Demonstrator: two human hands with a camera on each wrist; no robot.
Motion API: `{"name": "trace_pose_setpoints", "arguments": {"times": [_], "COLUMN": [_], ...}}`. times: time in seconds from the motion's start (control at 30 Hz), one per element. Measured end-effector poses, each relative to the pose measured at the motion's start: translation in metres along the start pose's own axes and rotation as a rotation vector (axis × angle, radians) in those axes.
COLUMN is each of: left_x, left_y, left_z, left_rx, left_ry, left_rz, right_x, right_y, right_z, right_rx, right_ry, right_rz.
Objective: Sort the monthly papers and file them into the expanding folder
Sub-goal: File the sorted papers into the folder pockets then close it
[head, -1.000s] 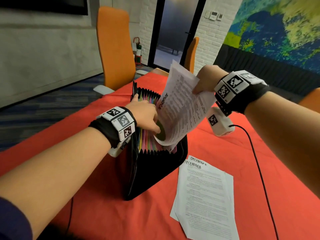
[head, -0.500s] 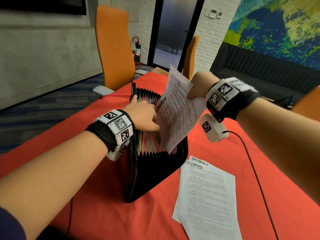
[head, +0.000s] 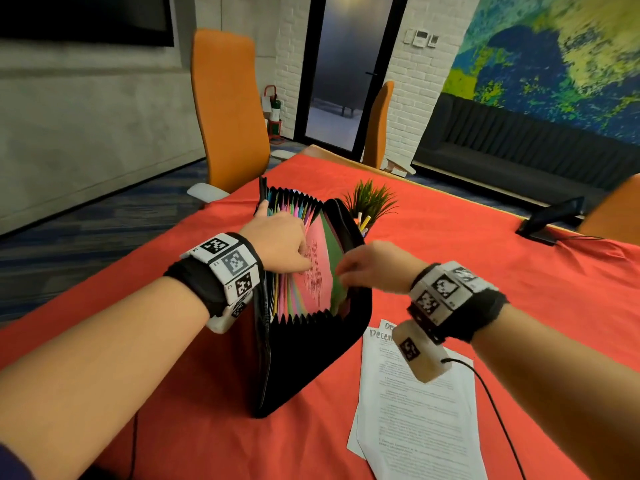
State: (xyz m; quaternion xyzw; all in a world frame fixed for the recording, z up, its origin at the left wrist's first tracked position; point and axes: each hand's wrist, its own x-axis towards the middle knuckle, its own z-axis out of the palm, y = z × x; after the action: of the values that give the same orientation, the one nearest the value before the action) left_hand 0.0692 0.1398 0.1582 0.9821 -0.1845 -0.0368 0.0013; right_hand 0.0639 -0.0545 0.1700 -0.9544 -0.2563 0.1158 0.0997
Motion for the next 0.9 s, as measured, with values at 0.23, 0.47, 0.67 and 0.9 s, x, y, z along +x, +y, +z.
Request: {"name": "trace_pose_setpoints", "arguments": {"times": [0.23,0.47,0.67,0.9], "left_x": [-0.002,0.008,0.015,0.012], "left_y": [0.013,0.026,0.029,0.019], "left_z": [-0.005,-0.003,-0.002,0.0], "left_rx": [0.161,0.315,0.175,0.037], "left_ry": [-0.159,-0.337,-0.204,-0.04], "left_rz": [0.272,0.352,0.404,0.142], "right_x": [-0.067,-0.141,-0.151,-0.15], "right_y": [0.142,0.202,0.183,0.182], "right_z": [0.057,0.195,0.225,0.225], "right_rx": [0.391,0.348,0.336,0.486], "right_ry": [0.406,-0.055,-0.01,0.128], "right_rz": [0.492,1.12,1.302,1.326]}}
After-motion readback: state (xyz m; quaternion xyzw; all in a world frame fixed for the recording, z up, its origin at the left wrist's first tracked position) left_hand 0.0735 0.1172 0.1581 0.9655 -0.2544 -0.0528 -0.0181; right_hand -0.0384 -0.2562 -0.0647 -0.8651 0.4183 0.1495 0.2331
